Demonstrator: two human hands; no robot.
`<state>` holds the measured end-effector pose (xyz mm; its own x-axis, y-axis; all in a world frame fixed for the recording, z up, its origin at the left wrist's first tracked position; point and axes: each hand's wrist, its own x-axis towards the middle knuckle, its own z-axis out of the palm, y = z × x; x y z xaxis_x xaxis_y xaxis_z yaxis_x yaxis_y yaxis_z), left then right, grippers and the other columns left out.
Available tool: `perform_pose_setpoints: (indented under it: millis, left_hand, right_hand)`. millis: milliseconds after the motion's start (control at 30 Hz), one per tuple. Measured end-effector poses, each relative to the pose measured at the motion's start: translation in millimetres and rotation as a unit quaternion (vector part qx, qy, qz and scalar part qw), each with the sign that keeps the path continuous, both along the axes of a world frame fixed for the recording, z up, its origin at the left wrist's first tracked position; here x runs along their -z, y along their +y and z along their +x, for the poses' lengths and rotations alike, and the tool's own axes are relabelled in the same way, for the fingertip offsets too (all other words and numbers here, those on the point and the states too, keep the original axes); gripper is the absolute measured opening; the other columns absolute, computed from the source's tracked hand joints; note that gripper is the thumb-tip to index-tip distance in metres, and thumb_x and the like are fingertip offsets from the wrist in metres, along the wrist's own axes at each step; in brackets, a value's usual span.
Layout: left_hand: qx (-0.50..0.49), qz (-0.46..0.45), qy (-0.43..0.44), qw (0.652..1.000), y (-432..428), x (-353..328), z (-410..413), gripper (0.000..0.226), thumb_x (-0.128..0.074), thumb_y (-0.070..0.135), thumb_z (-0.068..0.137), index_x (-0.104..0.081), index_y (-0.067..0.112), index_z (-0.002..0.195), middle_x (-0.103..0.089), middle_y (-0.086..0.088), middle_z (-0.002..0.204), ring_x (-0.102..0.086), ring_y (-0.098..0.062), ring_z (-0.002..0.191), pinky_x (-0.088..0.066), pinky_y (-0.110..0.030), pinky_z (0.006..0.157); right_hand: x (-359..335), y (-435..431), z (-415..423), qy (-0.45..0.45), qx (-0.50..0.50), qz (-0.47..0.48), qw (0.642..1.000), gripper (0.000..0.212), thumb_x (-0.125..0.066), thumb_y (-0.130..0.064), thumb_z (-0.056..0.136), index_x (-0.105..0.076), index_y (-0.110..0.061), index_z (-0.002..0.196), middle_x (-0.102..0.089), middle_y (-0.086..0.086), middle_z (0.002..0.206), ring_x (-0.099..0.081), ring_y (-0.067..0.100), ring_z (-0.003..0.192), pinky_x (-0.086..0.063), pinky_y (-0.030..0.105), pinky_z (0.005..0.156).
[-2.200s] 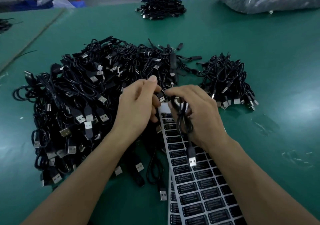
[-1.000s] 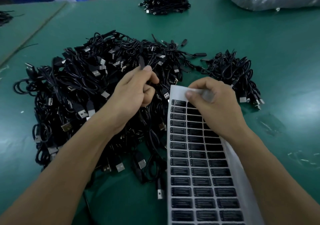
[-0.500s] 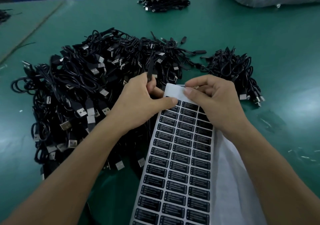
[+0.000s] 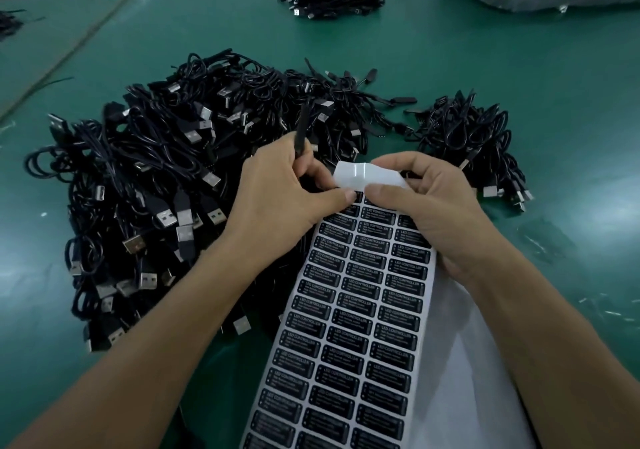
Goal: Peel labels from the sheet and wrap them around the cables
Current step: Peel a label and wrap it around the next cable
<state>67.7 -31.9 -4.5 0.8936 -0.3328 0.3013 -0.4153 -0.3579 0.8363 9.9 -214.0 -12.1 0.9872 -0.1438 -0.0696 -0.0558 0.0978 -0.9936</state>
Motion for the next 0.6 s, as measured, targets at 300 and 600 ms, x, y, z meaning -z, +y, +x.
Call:
perform_pose_setpoints:
  millis: [300,600]
  left_hand:
    - [0.04,0.028,-0.011,0.999,-2.8,1.0,-5.7,0.055,-0.081,0.012,0.075,-0.027,0.019,0.068,-0.075,0.014,0.075,-0.05,0.008,0.047,-0.036,-0.008,0.05]
    - [0.051,0.005,0.046,0.998,-2.5,5.3,-3.7,0.055,-0.082,0.014,0.069,-0.028,0.02,0.07,-0.076,0.009,0.072,-0.062,0.002,0.059,-0.041,-0.018,0.059]
  right_hand:
    - [3.8,3.2,-0.5,-0.002,0.002,-0.006,1.0,0.025,-0.073,-0.005,0.087,-0.067,-0.017,0.109,-0.078,0.011,0.088,-0.073,0.019,0.074,-0.061,0.032,0.073]
    - [3.4,6.8,-1.6,-0.014,-0.006,-0.03,0.999,0.024,-0.071,-0.004,0.089,-0.067,-0.016,0.109,-0.078,0.008,0.087,-0.073,0.015,0.076,-0.059,0.025,0.073]
